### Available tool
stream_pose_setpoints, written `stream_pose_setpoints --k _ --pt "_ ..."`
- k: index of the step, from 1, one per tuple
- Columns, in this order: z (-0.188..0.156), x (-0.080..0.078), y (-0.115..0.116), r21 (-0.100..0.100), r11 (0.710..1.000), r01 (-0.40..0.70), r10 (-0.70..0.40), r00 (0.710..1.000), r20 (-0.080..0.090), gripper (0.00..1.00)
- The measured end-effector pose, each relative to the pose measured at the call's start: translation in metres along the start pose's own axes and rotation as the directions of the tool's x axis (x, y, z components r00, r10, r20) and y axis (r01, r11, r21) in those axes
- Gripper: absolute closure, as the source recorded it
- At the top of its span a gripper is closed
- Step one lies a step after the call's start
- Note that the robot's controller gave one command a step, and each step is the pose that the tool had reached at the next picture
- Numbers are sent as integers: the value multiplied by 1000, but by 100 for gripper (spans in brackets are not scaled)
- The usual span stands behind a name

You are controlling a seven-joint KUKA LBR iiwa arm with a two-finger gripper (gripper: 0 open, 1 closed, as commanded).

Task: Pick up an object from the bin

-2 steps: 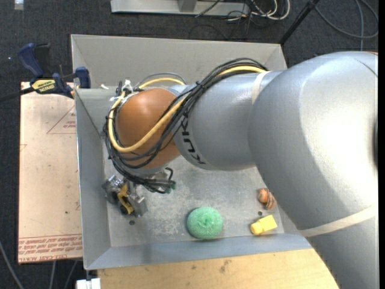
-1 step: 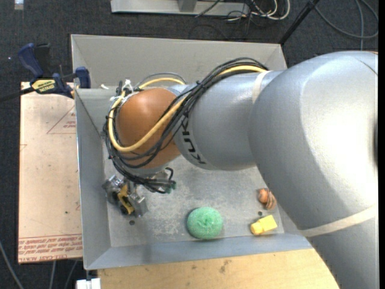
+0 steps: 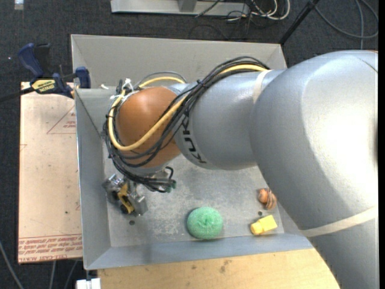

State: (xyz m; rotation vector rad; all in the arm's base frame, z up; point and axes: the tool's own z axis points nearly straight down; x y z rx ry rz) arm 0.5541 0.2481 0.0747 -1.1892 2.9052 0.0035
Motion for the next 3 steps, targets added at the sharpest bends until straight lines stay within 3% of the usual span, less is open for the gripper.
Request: stream_pose_setpoints --k 2,3 --pt "-27 2 1 -3 1000 -1 1 1000 -8 100" --pt "-45 0 1 1 1000 -1 1 1000 0 100"
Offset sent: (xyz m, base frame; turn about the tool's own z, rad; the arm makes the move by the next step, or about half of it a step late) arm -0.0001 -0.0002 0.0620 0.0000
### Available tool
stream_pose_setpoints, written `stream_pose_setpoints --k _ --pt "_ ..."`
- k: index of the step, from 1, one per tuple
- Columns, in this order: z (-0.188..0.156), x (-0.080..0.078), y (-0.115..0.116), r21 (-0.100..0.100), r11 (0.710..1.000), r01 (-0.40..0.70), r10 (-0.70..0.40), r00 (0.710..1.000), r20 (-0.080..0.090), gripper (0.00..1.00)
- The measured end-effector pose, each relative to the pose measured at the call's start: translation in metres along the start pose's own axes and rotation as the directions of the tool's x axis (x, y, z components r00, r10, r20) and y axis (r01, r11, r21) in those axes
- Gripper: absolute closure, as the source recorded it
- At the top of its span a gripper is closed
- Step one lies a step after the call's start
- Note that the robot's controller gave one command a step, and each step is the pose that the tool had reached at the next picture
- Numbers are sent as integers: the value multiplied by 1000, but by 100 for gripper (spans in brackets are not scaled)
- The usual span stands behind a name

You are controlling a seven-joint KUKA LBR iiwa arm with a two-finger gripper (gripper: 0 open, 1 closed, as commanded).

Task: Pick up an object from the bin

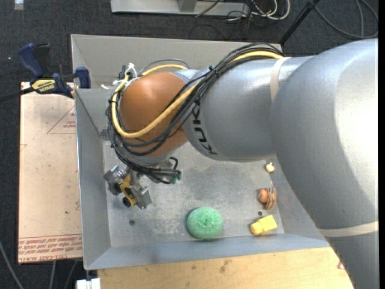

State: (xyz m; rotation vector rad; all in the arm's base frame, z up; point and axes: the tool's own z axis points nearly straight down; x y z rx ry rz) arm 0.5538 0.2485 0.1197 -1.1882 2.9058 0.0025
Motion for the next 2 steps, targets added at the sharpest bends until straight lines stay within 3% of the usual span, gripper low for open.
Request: stream_pose_setpoints --k 2 --pt "-16 0 0 2 1000 -1 1 1000 3 100"
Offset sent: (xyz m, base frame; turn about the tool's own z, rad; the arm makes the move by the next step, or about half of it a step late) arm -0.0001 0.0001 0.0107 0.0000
